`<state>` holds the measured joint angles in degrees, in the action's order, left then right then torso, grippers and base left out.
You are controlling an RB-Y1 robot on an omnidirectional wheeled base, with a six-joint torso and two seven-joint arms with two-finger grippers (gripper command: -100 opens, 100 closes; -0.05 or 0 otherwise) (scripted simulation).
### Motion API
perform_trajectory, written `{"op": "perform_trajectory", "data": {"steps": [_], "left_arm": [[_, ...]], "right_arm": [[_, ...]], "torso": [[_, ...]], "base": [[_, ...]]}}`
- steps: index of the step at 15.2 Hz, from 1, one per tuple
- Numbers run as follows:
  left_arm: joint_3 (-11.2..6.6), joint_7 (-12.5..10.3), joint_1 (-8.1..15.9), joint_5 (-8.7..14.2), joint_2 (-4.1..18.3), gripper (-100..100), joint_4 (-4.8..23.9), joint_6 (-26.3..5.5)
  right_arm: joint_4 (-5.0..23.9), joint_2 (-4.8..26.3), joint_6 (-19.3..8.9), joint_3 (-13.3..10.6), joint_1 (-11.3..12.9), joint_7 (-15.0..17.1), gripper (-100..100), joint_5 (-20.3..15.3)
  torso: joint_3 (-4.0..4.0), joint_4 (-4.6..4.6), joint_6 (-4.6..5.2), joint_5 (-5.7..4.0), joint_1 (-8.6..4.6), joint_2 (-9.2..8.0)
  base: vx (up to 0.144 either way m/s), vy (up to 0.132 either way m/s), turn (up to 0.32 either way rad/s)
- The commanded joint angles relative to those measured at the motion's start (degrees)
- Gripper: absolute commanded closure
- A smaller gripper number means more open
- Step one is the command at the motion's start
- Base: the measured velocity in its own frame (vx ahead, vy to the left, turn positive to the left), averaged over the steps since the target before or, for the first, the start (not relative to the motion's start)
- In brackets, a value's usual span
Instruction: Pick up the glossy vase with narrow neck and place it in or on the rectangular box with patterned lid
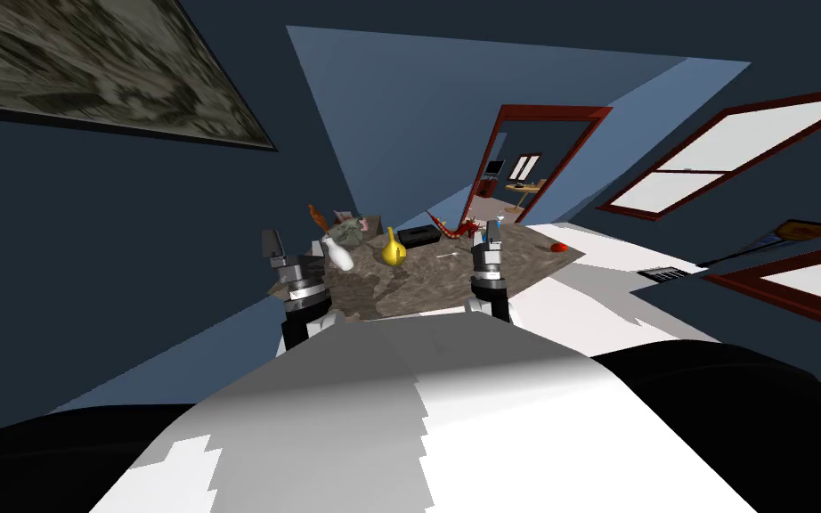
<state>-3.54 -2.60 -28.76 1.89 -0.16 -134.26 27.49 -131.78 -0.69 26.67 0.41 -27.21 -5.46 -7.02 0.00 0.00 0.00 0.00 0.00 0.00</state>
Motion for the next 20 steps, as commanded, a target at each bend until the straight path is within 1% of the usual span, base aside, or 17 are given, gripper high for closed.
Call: {"op": "perform_trajectory", "data": {"steps": [1,3,4,5,6,7,8,9,10,11,12,13,14,15,16,17,20], "left_arm": [[-0.15,0.0,-0.2,-0.1,2.2,-100,0.2,-0.2],[-0.29,0.0,-0.4,-0.2,3.9,-100,0.4,-0.4],[-0.49,0.0,-0.7,-0.4,5.7,-100,0.6,-0.6],[-0.49,0.0,-0.7,-0.4,5.7,-100,0.6,-0.6],[-0.73,0.0,-1.0,-0.6,7.6,-100,0.9,-0.9],[-0.73,0.0,-1.0,-0.6,7.6,-100,0.9,-0.9],[-1.01,0.0,-1.4,-0.8,9.6,-100,1.2,-1.3],[-1.01,0.0,-1.4,-0.8,9.6,-100,1.2,-1.3],[-1.34,0.0,-1.9,-1.1,11.7,-100,1.6,-1.7],[-1.34,0.0,-1.9,-1.1,11.7,-100,1.6,-1.7],[-1.69,0.0,-2.4,-1.4,13.7,-100,2.0,-2.2],[-1.69,0.0,-2.4,-1.4,13.8,-100,2.0,-2.2],[-2.09,0.0,-2.9,-1.7,15.9,-100,2.5,-2.7],[-2.09,0.0,-2.9,-1.7,16.1,-100,2.5,-2.7],[-2.52,0.0,-3.5,-2.1,18.0,-100,3.0,-3.2],[-2.52,0.0,-3.5,-2.1,18.4,-100,3.0,-3.2],[-3.45,0.0,-4.8,-2.8,22.5,-100,4.2,-4.4]], "right_arm": [[0.0,0.0,0.0,0.0,0.0,0.0,0,0.0],[0.0,0.0,0.0,0.0,0.0,0.0,0,0.0],[0.0,0.0,0.0,0.0,0.0,0.0,0,0.0],[0.0,0.0,0.0,0.0,0.0,0.0,0,0.0],[0.0,0.0,0.0,0.0,0.0,0.0,0,0.0],[0.0,0.0,0.0,0.0,0.0,0.0,0,0.0],[0.0,0.0,0.0,0.0,0.0,0.0,0,0.0],[0.0,0.0,0.0,0.0,0.0,0.0,0,0.0],[0.0,0.0,0.0,0.0,0.0,0.0,0,0.0],[0.0,0.0,0.0,0.0,0.0,0.0,0,0.0],[0.0,0.0,0.0,0.0,0.0,0.0,0,0.0],[0.0,0.0,0.0,0.0,0.0,0.0,0,0.0],[0.0,0.0,0.0,0.0,0.0,0.0,0,0.0],[0.0,0.0,0.0,0.0,0.0,0.0,0,0.0],[0.0,0.0,0.0,0.0,0.0,0.0,0,0.0],[0.0,0.0,0.0,0.0,0.0,0.0,0,0.0],[0.0,0.0,0.0,0.0,0.0,0.0,0,0.0]], "torso": [[0.0,0.0,0.0,0.0,0.0,0.0],[0.0,0.0,0.02,0.0,0.03,-0.01],[0.0,0.0,0.01,0.01,0.04,-0.01],[0.0,0.0,0.01,0.01,0.05,-0.01],[0.0,0.0,0.01,0.01,0.06,-0.01],[0.0,0.0,0.02,0.01,0.06,-0.01],[0.0,0.0,0.01,0.01,0.06,-0.01],[0.0,0.0,0.02,0.01,0.06,-0.01],[0.0,0.0,0.01,0.01,0.06,-0.01],[0.0,0.0,0.02,0.01,0.07,-0.01],[0.0,0.0,0.02,0.01,0.07,-0.01],[0.0,0.0,0.03,0.01,0.07,-0.01],[-0.01,0.0,0.01,0.01,0.08,-0.01],[0.0,0.0,0.02,0.02,0.08,-0.01],[0.0,0.0,0.01,0.02,0.08,-0.01],[0.0,0.0,0.04,0.02,0.08,-0.01],[-0.01,0.0,0.02,0.02,0.09,-0.01]], "base": [[0.0,0.0,-0.053],[0.0,0.005,-0.085],[-0.001,0.008,-0.072],[-0.001,0.009,-0.065],[-0.001,0.007,-0.108],[-0.002,0.008,-0.086],[-0.002,0.008,-0.106],[-0.001,0.01,-0.09],[-0.001,0.01,-0.117],[-0.001,0.01,-0.114],[-0.002,0.01,-0.168],[-0.002,0.013,-0.117],[-0.001,0.013,-0.124],[-0.001,0.014,-0.116],[-0.003,0.01,-0.212],[-0.004,0.014,-0.178],[-0.004,0.015,-0.16]]}}
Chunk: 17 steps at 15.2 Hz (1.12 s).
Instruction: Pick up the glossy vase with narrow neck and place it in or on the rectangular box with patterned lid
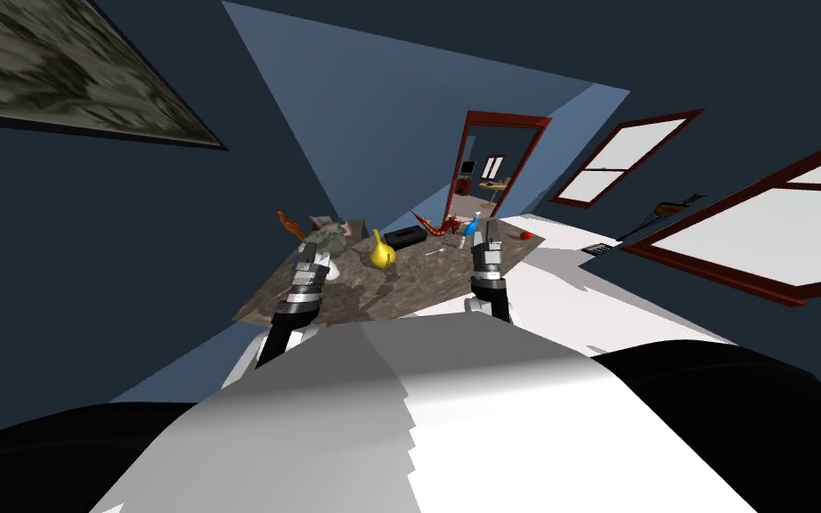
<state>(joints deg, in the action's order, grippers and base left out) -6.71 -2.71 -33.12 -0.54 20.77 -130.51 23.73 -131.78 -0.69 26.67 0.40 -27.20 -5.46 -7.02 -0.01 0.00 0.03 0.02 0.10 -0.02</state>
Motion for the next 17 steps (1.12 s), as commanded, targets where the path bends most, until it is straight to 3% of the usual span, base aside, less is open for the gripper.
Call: {"op": "perform_trajectory", "data": {"steps": [1,17], "left_arm": [[-0.27,0.1,-0.5,-0.4,2.1,-100,0.4,-0.7],[-4.8,0.0,-6.8,-4.1,21.2,-100,6.0,-6.5]], "right_arm": [[0.0,0.0,0.0,0.0,0.0,0.0,0,0.0],[0.0,0.0,0.0,0.0,0.0,0.0,0,0.0]], "torso": [[0.0,0.0,0.0,0.0,0.0,0.0],[0.01,0.0,-0.01,0.0,-0.02,0.02]], "base": [[-0.006,0.018,-0.156],[-0.006,0.016,-0.197]]}}
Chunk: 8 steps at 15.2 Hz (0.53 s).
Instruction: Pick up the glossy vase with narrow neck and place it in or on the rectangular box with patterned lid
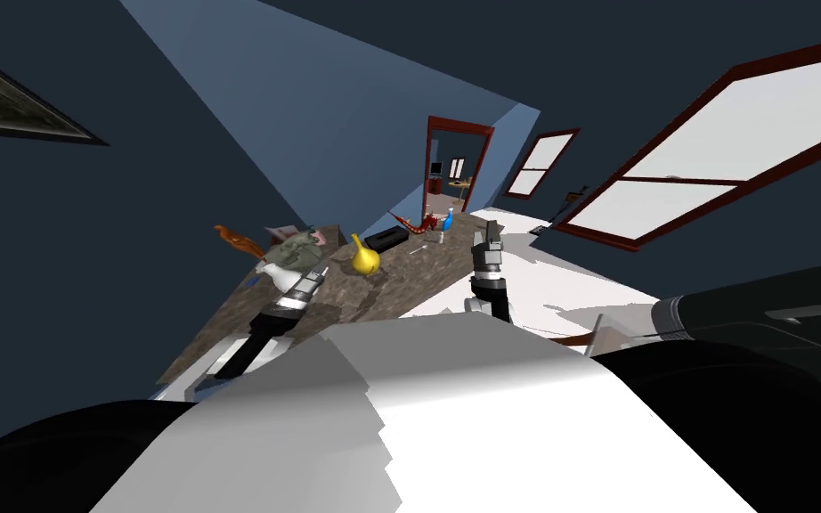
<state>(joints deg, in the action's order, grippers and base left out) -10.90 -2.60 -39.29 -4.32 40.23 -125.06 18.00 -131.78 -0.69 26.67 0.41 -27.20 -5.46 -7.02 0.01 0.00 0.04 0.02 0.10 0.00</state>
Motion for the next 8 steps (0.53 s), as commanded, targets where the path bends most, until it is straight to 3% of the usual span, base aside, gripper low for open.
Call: {"op": "perform_trajectory", "data": {"steps": [1,8], "left_arm": [[-0.61,-0.1,-0.6,-0.3,2.5,-100,0.6,-0.7],[-3.06,-0.1,-4.1,-2.4,11.2,-100,3.7,-3.9]], "right_arm": [[0.0,0.0,0.0,0.0,0.0,0.0,0,0.0],[0.0,0.0,0.0,0.0,0.0,0.0,0,0.0]], "torso": [[0.0,0.0,0.0,0.0,0.0,0.0],[0.0,0.0,-0.01,0.0,0.01,0.0]], "base": [[-0.008,0.018,-0.21],[-0.012,0.017,-0.237]]}}
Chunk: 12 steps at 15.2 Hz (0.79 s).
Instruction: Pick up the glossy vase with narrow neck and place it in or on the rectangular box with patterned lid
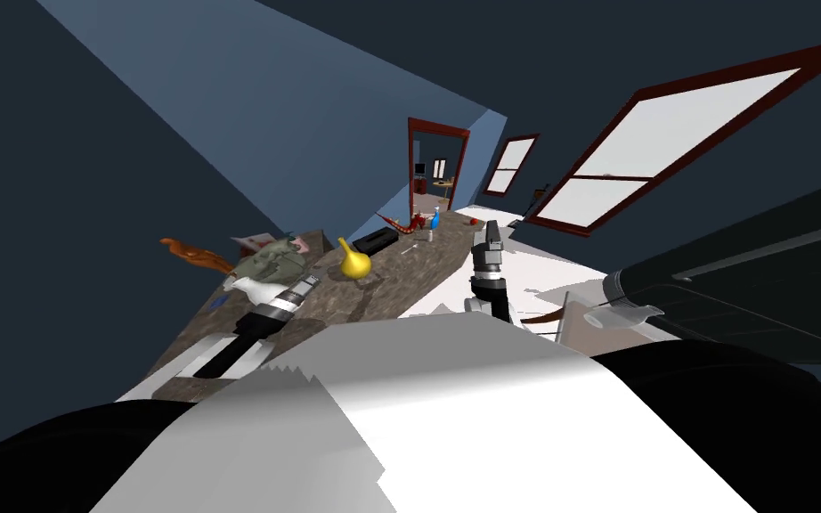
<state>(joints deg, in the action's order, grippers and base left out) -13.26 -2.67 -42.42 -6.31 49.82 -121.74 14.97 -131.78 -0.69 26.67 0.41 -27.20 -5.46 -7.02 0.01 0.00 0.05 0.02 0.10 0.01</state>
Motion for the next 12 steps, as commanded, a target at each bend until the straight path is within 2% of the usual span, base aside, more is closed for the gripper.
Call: {"op": "perform_trajectory", "data": {"steps": [1,6,7,8,9,10,11,12], "left_arm": [[-0.7,-0.1,-1.0,-0.4,2.5,-100,0.3,-0.9],[-2.49,-0.1,-3.5,-1.8,8.6,-100,2.6,-3.2],[-2.49,-0.1,-3.5,-1.8,9.3,-100,2.6,-3.2],[-3.07,-0.1,-4.3,-2.3,10.9,-100,3.3,-3.9],[-3.07,-0.1,-4.3,-2.3,11.4,-100,3.3,-3.9],[-3.63,-0.1,-5.1,-2.8,13.3,-100,4.0,-4.7],[-3.63,-0.1,-5.1,-2.8,13.4,-100,4.0,-4.7],[-4.17,-0.1,-5.8,-3.2,15.4,-100,4.7,-5.4]], "right_arm": [[0.0,0.0,0.0,0.0,0.0,0.0,0,0.0],[0.0,0.0,0.0,0.0,0.0,0.0,0,0.0],[0.0,0.0,0.0,0.0,0.0,0.0,0,0.0],[0.0,0.0,0.0,0.0,0.0,0.0,0,0.0],[0.0,0.0,0.0,0.0,0.0,0.0,0,0.0],[0.0,0.0,0.0,0.0,0.0,0.0,0,0.0],[0.0,0.0,0.0,0.0,0.0,0.0,0,0.0],[0.0,0.0,0.0,0.0,0.0,0.0,0,0.0]], "torso": [[0.0,0.0,0.0,0.0,0.0,0.0],[0.01,0.0,-0.04,0.0,0.02,0.02],[0.01,0.0,-0.01,0.0,0.01,0.01],[0.01,0.0,-0.03,0.0,0.0,0.01],[0.01,0.0,-0.01,-0.01,-0.01,0.01],[0.01,0.0,-0.03,-0.01,-0.02,0.01],[0.01,0.0,0.0,-0.01,-0.02,0.02],[0.01,0.0,-0.04,0.0,-0.01,0.02]], "base": [[-0.009,0.017,-0.223],[-0.011,0.018,-0.23],[-0.014,0.015,-0.198],[-0.015,0.012,-0.219],[-0.014,0.012,-0.209],[-0.014,0.013,-0.263],[-0.012,0.017,-0.19],[-0.013,0.015,-0.221]]}}
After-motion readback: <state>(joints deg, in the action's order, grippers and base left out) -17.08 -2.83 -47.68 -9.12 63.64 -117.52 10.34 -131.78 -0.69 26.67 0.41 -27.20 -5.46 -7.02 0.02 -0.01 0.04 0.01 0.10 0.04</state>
